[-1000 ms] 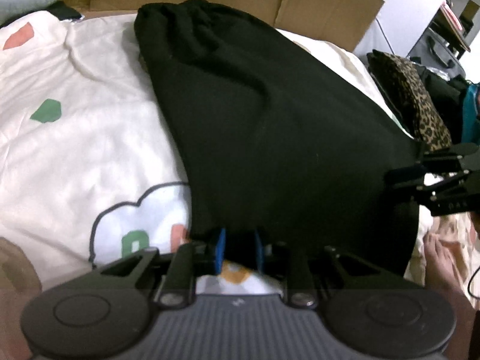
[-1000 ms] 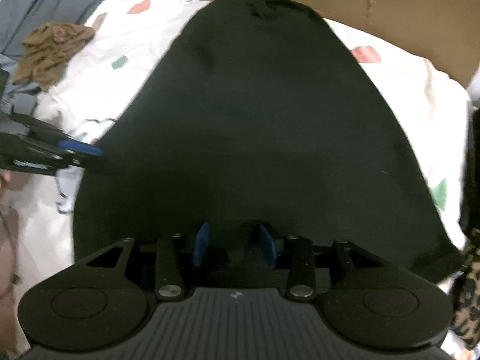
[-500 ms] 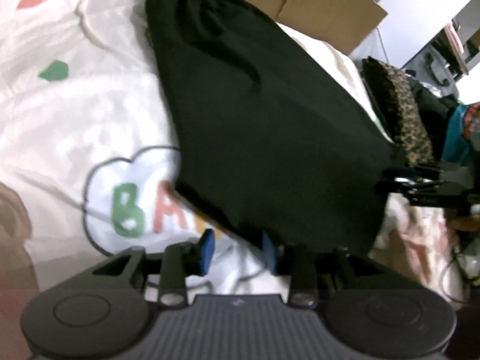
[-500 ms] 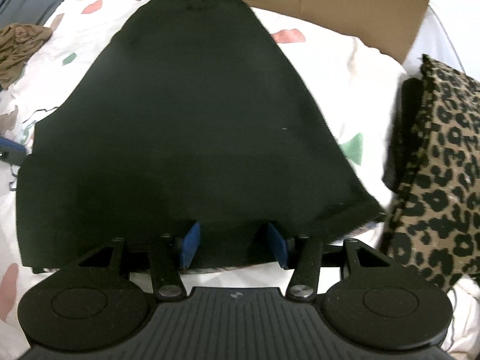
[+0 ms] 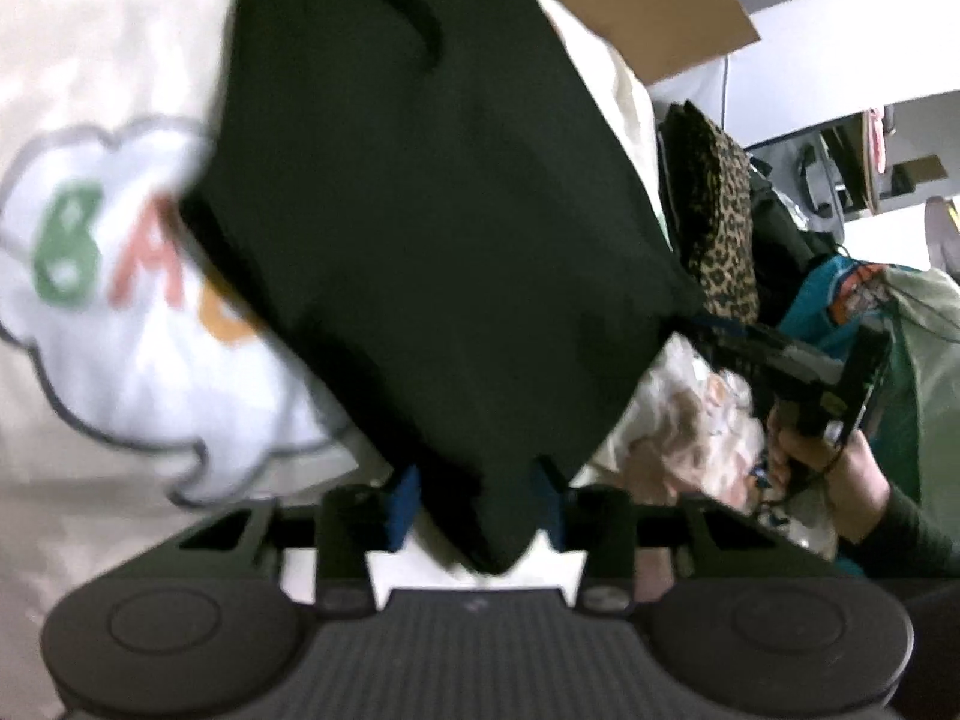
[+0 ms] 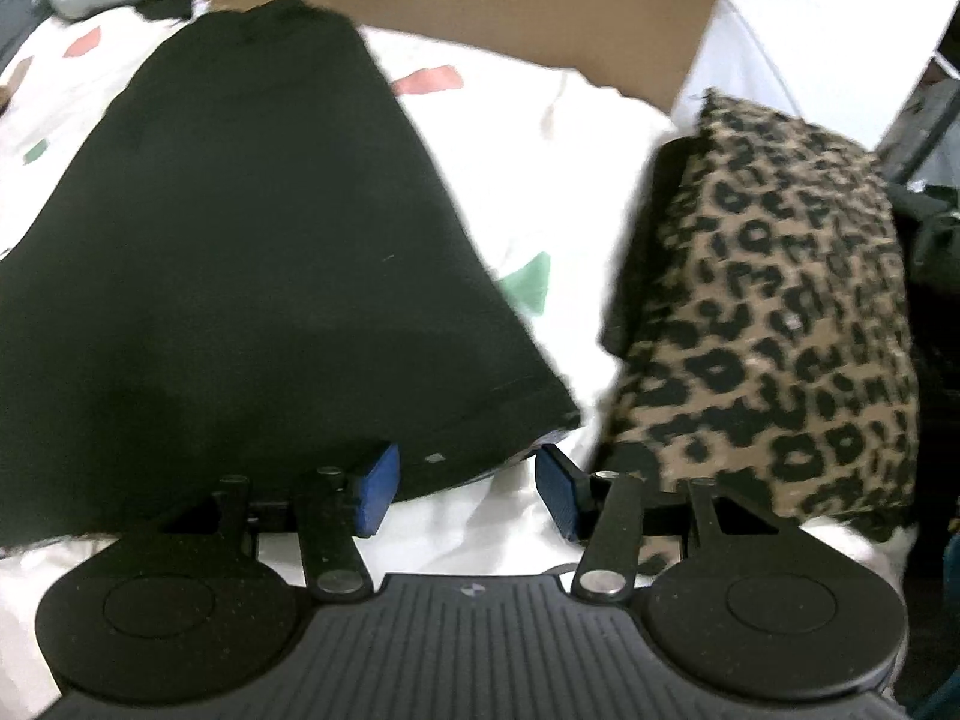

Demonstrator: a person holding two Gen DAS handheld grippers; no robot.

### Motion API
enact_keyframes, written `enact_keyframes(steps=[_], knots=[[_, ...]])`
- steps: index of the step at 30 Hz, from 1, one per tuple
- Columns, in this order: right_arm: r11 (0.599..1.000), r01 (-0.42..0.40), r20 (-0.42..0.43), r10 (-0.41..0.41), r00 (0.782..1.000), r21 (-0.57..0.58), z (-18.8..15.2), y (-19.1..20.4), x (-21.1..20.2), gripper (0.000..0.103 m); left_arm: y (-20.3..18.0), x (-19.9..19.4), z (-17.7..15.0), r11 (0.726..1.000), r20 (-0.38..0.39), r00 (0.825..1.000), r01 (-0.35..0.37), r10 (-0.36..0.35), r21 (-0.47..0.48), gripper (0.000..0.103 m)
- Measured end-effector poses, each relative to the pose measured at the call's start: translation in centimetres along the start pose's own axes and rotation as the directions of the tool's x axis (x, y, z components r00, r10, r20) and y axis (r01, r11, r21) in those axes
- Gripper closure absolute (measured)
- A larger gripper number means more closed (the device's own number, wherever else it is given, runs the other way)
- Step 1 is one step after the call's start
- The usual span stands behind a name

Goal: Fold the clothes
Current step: 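Lift the shorts end with both grippers and fold it upward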

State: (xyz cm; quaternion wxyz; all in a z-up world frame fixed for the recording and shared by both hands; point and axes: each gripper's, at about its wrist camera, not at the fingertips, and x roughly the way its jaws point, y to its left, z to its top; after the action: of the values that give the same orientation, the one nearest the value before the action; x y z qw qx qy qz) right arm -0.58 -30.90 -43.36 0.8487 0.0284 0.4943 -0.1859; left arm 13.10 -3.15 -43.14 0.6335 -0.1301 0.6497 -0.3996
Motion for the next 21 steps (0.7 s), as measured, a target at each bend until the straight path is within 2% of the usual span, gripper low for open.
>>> enact_keyframes(steps=[1, 3, 4, 9, 14, 16, 18, 21], knots=[[1.0, 0.005, 0.01, -0.005, 1.0, 0.005, 0.2, -0.3, -0.1, 0.046, 0.0, 0.3, -0.1, 1.0, -0.007, 1.0, 0.003, -0.003, -0.009, 0.082], [1.0, 0.015, 0.026, -0.015, 1.0, 0.014, 0.4, -0.7, -0.3, 0.046, 0.2, 0.6, -0.2, 0.999, -0.014, 1.0, 0.01, -0.01, -0.033, 0.096], [1.0, 0.018, 0.029, -0.018, 0.999, 0.019, 0.6, -0.9, -0.3, 0.046, 0.5, 0.6, -0.4, 0.999, -0.016, 1.0, 0.013, -0.013, -0.048, 0.097], [0.999, 0.022, -0.006, -0.022, 1.0, 0.027, 0.6, -1.4, 1.3, 0.051, 1.1, 0.7, -1.0, 0.996, -0.021, 1.0, 0.002, -0.003, -0.085, 0.101], [0.999, 0.031, -0.006, -0.03, 1.0, 0.02, 0.5, -1.3, 2.1, 0.051, 1.2, 0.9, -1.4, 0.996, -0.038, 0.999, -0.005, 0.001, -0.091, 0.101], [0.999, 0.034, -0.003, -0.034, 0.999, 0.007, 0.5, -1.2, 2.1, 0.051, 1.3, 1.0, -1.5, 0.996, -0.044, 0.999, -0.005, 0.001, -0.093, 0.096], [1.0, 0.03, -0.004, -0.03, 1.0, 0.011, 0.5, -1.3, 2.2, 0.051, 1.4, 1.0, -1.6, 0.996, -0.05, 0.999, -0.005, 0.001, -0.094, 0.078], [1.0, 0.029, -0.01, -0.029, 1.0, 0.009, 0.6, -1.3, 2.3, 0.051, 1.7, 1.2, -1.8, 0.994, -0.052, 0.999, 0.003, -0.008, -0.111, 0.058]])
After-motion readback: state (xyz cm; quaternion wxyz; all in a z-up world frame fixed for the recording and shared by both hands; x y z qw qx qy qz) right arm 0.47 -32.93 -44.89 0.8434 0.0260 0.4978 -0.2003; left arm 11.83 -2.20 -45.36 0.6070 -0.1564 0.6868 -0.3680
